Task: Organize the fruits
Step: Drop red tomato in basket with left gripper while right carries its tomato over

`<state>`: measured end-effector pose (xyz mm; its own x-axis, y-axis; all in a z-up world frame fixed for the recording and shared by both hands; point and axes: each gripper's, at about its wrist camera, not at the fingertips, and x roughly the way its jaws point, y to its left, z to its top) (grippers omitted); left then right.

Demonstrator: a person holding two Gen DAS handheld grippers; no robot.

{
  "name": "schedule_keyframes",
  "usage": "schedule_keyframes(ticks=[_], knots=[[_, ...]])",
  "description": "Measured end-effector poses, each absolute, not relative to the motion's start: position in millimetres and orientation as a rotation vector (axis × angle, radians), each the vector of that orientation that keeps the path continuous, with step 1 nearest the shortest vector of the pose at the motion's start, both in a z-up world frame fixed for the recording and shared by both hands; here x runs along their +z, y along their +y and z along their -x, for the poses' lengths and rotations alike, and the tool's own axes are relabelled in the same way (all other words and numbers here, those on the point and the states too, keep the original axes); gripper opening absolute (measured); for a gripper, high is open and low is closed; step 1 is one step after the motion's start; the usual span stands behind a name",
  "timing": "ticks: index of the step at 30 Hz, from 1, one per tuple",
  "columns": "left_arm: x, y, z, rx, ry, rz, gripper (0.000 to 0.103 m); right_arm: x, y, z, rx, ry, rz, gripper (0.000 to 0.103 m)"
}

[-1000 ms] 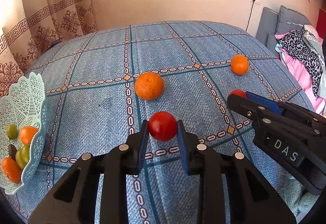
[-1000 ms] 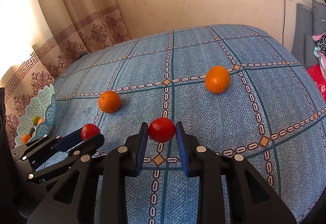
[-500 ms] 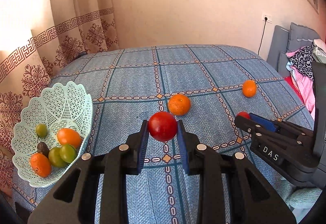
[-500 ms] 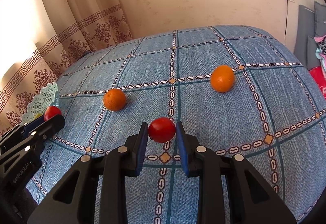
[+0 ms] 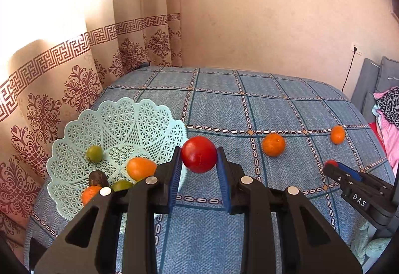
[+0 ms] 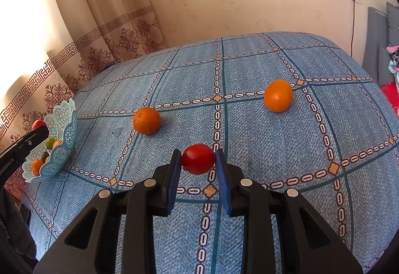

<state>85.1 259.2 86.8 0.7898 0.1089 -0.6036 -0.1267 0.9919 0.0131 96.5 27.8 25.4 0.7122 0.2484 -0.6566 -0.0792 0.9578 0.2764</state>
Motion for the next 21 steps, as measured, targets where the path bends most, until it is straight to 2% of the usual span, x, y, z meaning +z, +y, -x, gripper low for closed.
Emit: schedule_keyframes(ticks=[21], knots=[[70.9, 355.9, -65.7, 0.377, 0.642, 0.135, 0.029, 21.7, 42.1, -95.1, 0.208, 0.763, -0.208, 0.028]])
